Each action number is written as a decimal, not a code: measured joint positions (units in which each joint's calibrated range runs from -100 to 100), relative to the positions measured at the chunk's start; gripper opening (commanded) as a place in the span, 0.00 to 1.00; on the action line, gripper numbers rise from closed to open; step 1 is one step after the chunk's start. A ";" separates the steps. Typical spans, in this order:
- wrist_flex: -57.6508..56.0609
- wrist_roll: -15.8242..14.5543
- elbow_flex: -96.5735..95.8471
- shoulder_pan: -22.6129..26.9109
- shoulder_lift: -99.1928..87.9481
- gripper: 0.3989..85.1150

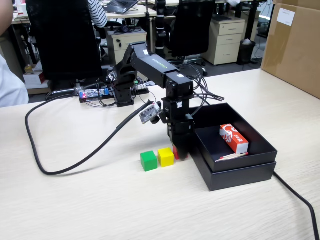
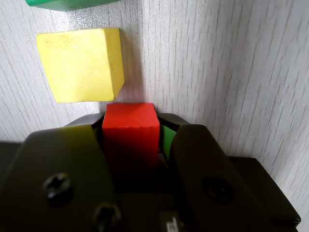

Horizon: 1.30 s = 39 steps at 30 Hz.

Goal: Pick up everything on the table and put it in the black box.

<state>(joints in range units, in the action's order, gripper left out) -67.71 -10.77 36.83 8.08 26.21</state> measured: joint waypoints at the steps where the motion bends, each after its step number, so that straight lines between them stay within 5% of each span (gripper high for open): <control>1: 0.00 -0.05 0.00 0.00 -0.13 0.01; 8: -0.15 -0.54 -1.19 0.00 -5.18 0.01; 20: -1.78 -0.73 -9.22 5.03 -48.54 0.01; 39: -1.78 -0.54 5.02 8.74 -5.83 0.01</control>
<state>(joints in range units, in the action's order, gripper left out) -69.49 -11.31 41.85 16.83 20.39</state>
